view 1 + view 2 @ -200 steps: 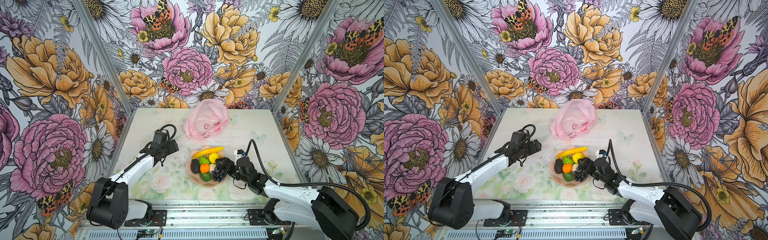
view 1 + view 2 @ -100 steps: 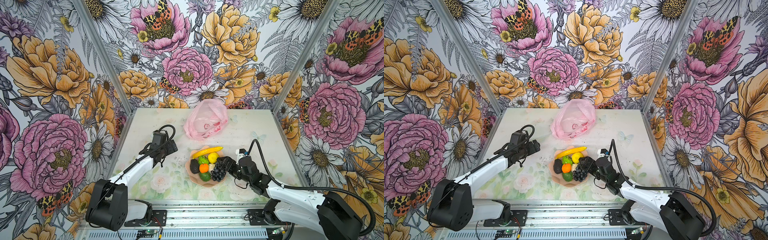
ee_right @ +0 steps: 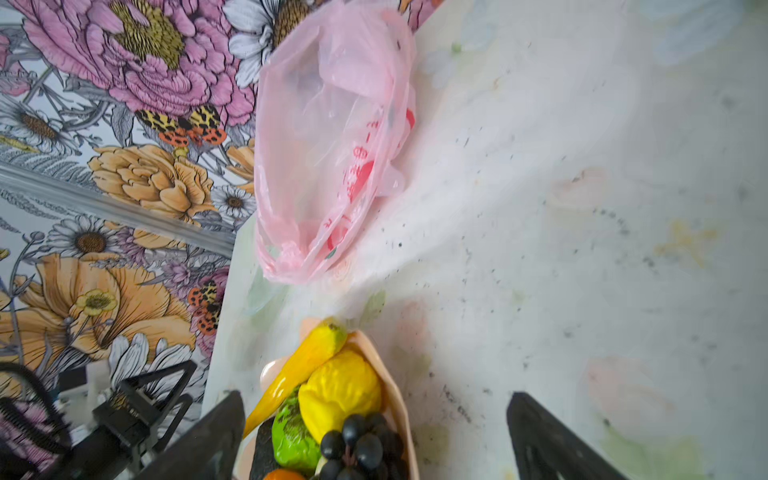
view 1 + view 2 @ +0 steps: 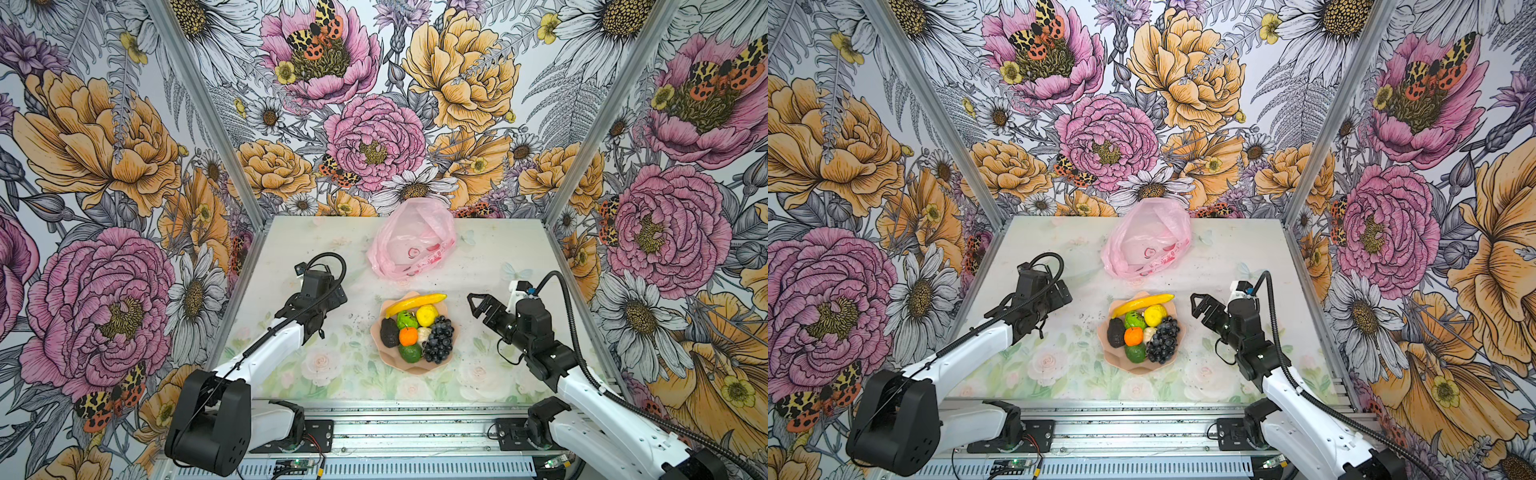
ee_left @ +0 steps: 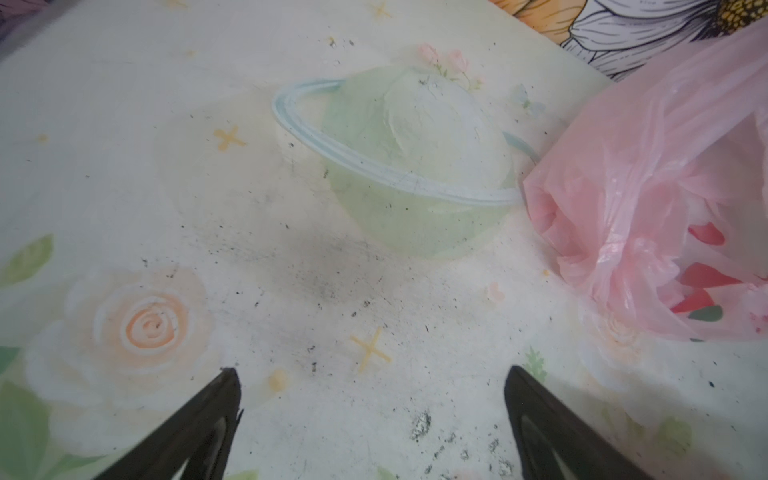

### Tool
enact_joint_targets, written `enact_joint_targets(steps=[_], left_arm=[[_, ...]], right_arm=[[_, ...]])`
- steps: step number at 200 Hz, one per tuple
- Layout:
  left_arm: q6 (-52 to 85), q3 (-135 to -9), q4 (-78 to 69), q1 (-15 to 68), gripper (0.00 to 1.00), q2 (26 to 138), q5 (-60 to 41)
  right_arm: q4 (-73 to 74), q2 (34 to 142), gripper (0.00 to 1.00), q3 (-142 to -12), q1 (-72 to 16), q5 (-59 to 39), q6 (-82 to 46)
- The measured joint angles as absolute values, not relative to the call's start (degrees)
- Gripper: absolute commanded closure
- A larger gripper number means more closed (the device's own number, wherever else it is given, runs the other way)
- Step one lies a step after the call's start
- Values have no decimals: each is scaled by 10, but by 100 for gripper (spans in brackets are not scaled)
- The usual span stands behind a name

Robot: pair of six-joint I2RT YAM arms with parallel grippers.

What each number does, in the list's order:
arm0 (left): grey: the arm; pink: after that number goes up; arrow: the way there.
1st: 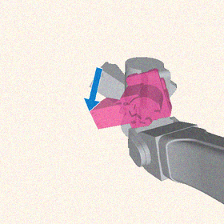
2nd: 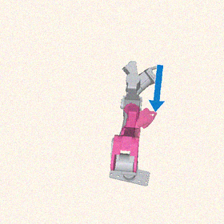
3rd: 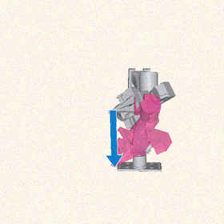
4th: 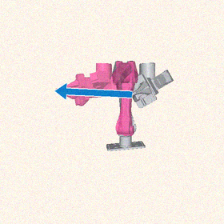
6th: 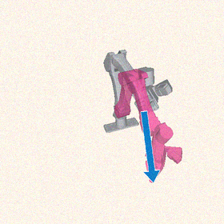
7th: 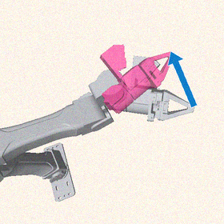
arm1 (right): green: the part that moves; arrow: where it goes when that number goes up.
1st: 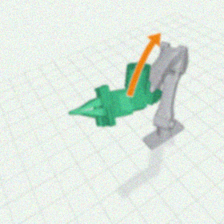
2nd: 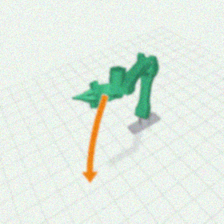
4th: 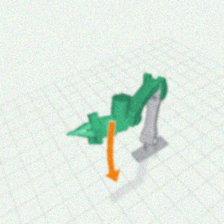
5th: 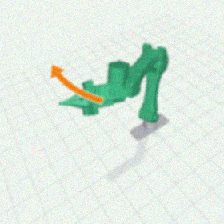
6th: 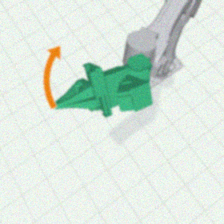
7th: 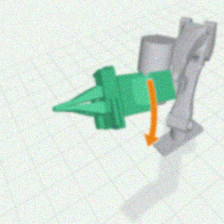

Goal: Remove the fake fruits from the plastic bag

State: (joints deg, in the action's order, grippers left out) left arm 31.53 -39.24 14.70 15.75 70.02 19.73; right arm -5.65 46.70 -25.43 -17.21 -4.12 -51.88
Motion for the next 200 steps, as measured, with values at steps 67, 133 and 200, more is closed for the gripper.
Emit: enact_joint_targets(steps=[67,133,200], left_arm=[[194,-352,-3,156,1,674,370],[10,-269,-248,140,2,762,422],[-61,-216,-416,86,1,813,271]], right_arm=[[-70,569,0,-322,-103,149,-304],[80,739,0,-309,-66,239,-138],[245,816,0,-293,-4,118,-46]])
